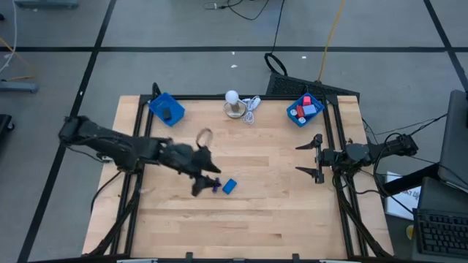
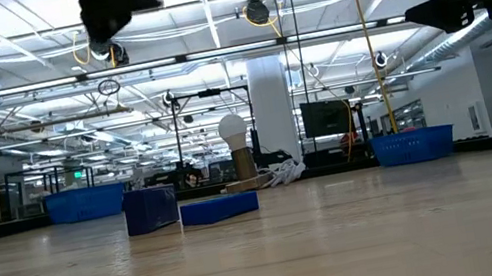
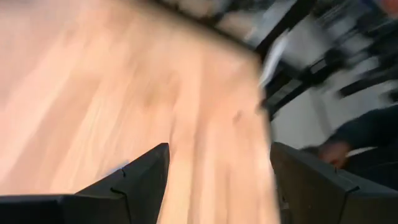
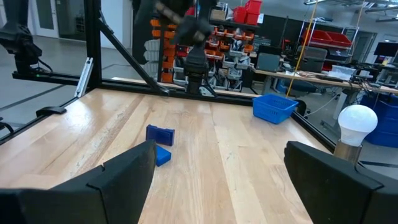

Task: Pick & Place Office items
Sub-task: Put the dark blue digital timer into the left blue bin

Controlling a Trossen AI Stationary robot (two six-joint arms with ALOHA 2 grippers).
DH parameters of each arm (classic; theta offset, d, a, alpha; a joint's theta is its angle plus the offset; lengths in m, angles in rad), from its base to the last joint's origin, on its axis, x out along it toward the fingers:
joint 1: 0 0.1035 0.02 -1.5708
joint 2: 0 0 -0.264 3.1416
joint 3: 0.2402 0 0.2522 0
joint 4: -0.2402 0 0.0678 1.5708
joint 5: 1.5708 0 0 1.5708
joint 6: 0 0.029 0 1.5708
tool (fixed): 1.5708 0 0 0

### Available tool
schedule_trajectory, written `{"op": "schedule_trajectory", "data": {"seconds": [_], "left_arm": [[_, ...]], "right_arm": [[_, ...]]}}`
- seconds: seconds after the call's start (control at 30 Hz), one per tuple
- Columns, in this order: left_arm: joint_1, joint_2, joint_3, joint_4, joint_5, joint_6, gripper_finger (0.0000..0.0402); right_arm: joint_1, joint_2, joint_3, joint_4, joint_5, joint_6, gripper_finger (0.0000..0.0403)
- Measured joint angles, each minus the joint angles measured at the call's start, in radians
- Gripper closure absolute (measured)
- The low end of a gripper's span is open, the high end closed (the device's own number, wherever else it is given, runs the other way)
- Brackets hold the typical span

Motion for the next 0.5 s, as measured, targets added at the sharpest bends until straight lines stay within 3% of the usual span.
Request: {"op": "schedule_trajectory", "data": {"seconds": [0.2, 0.5], "left_arm": [[-0.061, 0.222, 0.128, -0.227, -0.048, -0.258, 0.0119], [-0.116, 0.443, 0.137, -0.386, -0.033, -0.605, 0.0119]], "right_arm": [[0.0, 0.0, 0.0, 0.0, 0.0, 0.0, 0.006], [0.0, 0.0, 0.0, 0.0, 0.0, 0.0, 0.006]]}}
